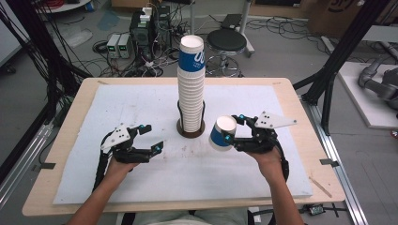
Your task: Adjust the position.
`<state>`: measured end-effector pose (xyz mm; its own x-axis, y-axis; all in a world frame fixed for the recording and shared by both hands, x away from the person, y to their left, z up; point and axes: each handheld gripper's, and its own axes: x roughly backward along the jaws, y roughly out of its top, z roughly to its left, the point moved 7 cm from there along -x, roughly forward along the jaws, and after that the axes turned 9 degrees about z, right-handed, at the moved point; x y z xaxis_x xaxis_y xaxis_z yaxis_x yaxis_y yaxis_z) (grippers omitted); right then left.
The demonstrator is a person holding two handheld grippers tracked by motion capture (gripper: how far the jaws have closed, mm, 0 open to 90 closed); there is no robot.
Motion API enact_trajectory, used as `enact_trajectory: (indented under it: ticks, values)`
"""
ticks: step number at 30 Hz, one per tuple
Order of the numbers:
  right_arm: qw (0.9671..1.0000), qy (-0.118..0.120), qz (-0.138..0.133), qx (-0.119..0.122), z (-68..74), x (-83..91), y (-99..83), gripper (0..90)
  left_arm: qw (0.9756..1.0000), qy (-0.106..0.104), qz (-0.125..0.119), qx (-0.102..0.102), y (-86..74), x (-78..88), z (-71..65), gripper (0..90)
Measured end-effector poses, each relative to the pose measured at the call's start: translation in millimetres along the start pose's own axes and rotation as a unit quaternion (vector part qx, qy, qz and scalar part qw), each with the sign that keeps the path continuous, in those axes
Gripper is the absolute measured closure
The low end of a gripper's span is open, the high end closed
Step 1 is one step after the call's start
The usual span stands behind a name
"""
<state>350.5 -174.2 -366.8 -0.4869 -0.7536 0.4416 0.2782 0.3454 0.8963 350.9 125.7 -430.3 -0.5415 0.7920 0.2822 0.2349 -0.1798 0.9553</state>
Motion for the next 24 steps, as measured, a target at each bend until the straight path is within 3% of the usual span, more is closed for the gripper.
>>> enact_trajectory:
  ticks: [10,24]
  values:
    - [0.9996,0.017,0.013,0.017,9.3,-11.0,-2.7,31.9,0.9984,-0.053,0.01,-0.019,0.2,-7.1,-17.3,16.7]
    - [0.9968,0.069,0.012,0.039,38.6,-32.3,1.2,31.9,0.9938,-0.099,0.014,-0.049,3.8,-17.3,-48.2,16.7]
